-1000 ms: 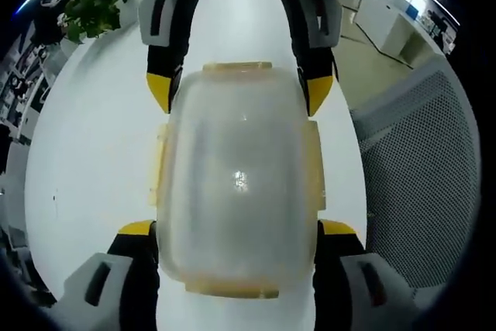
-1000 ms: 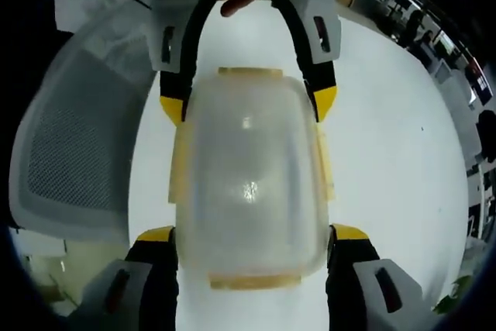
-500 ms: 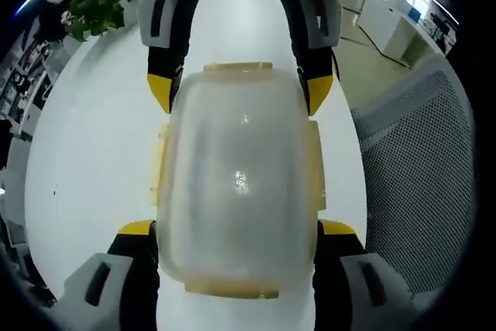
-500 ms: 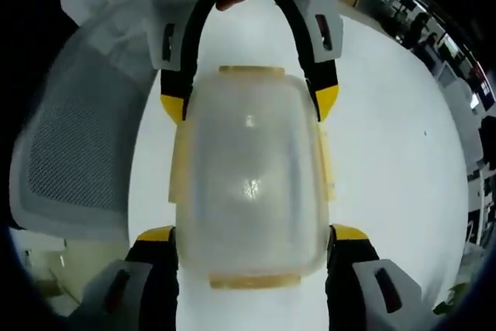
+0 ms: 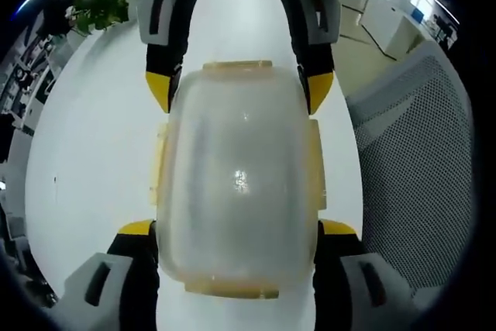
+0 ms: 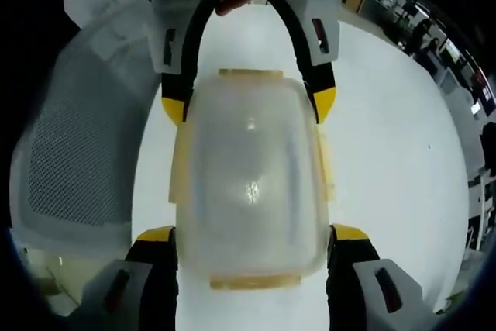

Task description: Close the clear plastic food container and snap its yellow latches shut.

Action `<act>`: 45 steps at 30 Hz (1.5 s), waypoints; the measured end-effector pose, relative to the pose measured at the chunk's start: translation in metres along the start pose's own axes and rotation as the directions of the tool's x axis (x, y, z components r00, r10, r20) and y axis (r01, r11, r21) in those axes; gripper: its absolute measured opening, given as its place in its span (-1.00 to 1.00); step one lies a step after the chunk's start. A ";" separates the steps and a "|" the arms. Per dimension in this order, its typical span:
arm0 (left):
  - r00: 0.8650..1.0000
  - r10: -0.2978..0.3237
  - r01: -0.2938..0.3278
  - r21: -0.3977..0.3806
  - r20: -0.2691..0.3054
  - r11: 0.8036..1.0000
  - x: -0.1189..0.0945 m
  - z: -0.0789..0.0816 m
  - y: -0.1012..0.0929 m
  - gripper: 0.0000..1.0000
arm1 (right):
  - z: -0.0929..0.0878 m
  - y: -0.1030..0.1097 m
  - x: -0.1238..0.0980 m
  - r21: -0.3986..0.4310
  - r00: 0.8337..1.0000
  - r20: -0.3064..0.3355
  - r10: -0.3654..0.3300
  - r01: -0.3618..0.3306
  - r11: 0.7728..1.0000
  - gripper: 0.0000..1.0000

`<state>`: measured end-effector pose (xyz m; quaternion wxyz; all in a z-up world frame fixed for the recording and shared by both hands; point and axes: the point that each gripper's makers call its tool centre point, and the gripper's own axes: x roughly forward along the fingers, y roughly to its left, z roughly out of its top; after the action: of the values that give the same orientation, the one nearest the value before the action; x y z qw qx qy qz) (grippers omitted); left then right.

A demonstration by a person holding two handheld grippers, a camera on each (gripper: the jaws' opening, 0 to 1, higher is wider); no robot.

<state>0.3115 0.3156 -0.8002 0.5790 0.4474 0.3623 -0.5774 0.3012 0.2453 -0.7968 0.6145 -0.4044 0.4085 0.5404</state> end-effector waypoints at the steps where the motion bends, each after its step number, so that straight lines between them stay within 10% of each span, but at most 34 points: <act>1: 1.000 0.000 0.000 -0.001 0.000 1.000 -0.001 -0.002 0.000 0.64 | 0.002 0.000 0.001 -0.001 1.000 -0.003 0.000 0.000 1.000 0.59; 45: 0.999 -0.014 0.015 -0.014 0.042 1.000 -0.029 -0.081 0.006 0.68 | 0.080 -0.003 0.030 0.024 0.999 -0.029 -0.013 0.014 1.000 0.61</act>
<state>0.3230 0.4010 -0.8002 0.5855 0.4282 0.3576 -0.5883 0.3122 0.3306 -0.7980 0.6171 -0.4074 0.4209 0.5254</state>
